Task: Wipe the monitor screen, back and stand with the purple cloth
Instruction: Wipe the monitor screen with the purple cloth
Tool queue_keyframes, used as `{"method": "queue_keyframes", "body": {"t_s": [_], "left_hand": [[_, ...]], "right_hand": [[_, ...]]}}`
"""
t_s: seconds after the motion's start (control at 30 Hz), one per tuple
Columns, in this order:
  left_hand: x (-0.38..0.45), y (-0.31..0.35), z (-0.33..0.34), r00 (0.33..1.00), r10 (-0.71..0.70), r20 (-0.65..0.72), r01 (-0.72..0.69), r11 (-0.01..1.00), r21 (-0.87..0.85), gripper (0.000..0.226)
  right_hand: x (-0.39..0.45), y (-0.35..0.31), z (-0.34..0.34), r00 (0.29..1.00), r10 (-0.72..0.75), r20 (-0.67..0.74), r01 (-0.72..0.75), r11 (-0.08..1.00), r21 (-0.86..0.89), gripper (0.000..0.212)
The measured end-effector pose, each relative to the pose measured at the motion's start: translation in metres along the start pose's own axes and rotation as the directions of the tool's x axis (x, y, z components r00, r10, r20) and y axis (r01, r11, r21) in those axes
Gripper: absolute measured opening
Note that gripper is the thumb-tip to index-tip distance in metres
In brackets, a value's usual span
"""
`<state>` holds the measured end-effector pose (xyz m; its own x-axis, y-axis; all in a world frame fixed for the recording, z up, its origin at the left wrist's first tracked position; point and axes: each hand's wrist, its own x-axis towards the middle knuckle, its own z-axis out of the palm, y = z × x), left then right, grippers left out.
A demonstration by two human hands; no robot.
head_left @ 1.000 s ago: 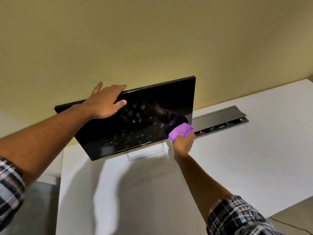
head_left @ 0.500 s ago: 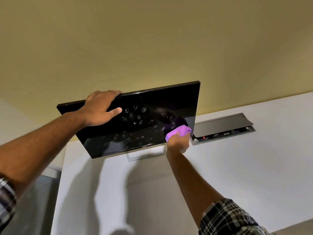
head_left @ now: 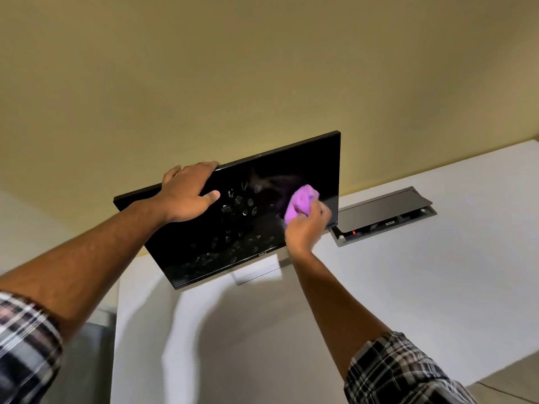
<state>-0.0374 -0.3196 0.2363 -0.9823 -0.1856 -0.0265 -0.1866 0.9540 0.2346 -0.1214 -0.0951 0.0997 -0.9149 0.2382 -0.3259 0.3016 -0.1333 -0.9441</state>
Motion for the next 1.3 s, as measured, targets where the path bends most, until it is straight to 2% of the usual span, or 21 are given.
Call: {"method": "queue_keyframes", "body": {"t_s": [0.1,0.17,0.27,0.37,0.47,0.57,0.63,0.73,0.8,0.87,0.97,1.0,1.03,1.1,1.2,1.23,1.3], "left_hand": [[-0.004,0.0,0.001,1.0,-0.002,0.0,0.002,1.0,-0.01,0.063],[-0.003,0.001,-0.001,1.0,-0.011,0.007,0.011,1.0,-0.015,0.062],[-0.002,0.0,-0.005,1.0,-0.011,0.021,0.011,1.0,-0.013,0.062],[-0.001,-0.003,-0.005,1.0,0.003,0.025,-0.002,1.0,-0.014,0.062],[0.001,-0.006,-0.006,0.999,0.01,0.041,-0.009,1.0,-0.017,0.061],[0.003,-0.006,-0.008,0.999,0.021,0.046,-0.02,1.0,-0.024,0.058],[0.004,-0.006,-0.008,0.999,0.03,0.038,-0.029,0.999,-0.026,0.058],[0.005,-0.007,-0.008,0.998,0.04,0.038,-0.039,0.999,-0.03,0.059],[0.004,-0.009,-0.007,0.998,0.041,0.037,-0.04,0.999,-0.031,0.059],[0.003,-0.011,-0.006,0.998,0.041,0.037,-0.04,0.999,-0.031,0.06],[0.005,-0.015,-0.005,0.998,0.045,0.037,-0.044,0.999,-0.022,0.06],[0.006,-0.016,-0.005,0.998,0.046,0.037,-0.046,0.999,-0.018,0.06],[0.006,-0.016,-0.006,0.998,0.049,0.038,-0.049,0.999,-0.019,0.06],[0.006,-0.015,-0.005,0.998,0.057,0.039,-0.057,0.998,-0.024,0.06],[0.006,-0.014,-0.004,0.998,0.059,0.023,-0.059,0.998,-0.021,0.061],[0.006,-0.015,-0.004,0.998,0.059,0.019,-0.059,0.998,-0.015,0.062],[0.006,-0.016,-0.002,0.998,0.056,0.012,-0.056,0.998,-0.009,0.062]], "right_hand": [[0.005,0.034,-0.024,0.97,0.216,-0.112,-0.221,0.975,-0.038,0.038],[0.004,0.046,-0.027,0.966,0.231,-0.112,-0.243,0.965,-0.101,0.047],[-0.001,0.029,-0.015,0.96,0.249,-0.129,-0.257,0.965,-0.054,0.057],[-0.009,-0.008,0.004,0.986,0.113,-0.125,-0.126,0.987,-0.097,0.06],[-0.01,-0.051,0.021,0.983,-0.17,-0.069,0.153,0.967,-0.206,0.066],[-0.007,-0.081,0.023,0.864,-0.501,0.045,0.477,0.787,-0.391,0.073],[0.002,-0.082,0.017,0.791,-0.609,0.053,0.557,0.682,-0.474,0.081],[0.005,-0.069,0.016,0.787,-0.616,0.018,0.545,0.682,-0.488,0.083],[-0.009,-0.059,0.027,0.77,-0.634,0.071,0.577,0.646,-0.499,0.078],[-0.028,-0.047,0.039,0.7,-0.688,0.191,0.659,0.519,-0.544,0.077],[-0.035,-0.031,0.04,0.501,-0.762,0.411,0.797,0.219,-0.563,0.082],[-0.028,-0.032,0.036,0.456,-0.767,0.451,0.817,0.159,-0.555,0.086],[-0.018,-0.036,0.029,0.448,-0.764,0.464,0.819,0.142,-0.557,0.092],[0.003,-0.047,0.015,0.51,-0.767,0.388,0.778,0.218,-0.59,0.1],[0.027,-0.067,0.005,0.663,-0.74,0.115,0.659,0.504,-0.558,0.1],[0.028,-0.071,0.007,0.68,-0.73,0.062,0.64,0.55,-0.536,0.098],[0.015,-0.071,0.018,0.661,-0.747,0.073,0.661,0.534,-0.528,0.097]]}}
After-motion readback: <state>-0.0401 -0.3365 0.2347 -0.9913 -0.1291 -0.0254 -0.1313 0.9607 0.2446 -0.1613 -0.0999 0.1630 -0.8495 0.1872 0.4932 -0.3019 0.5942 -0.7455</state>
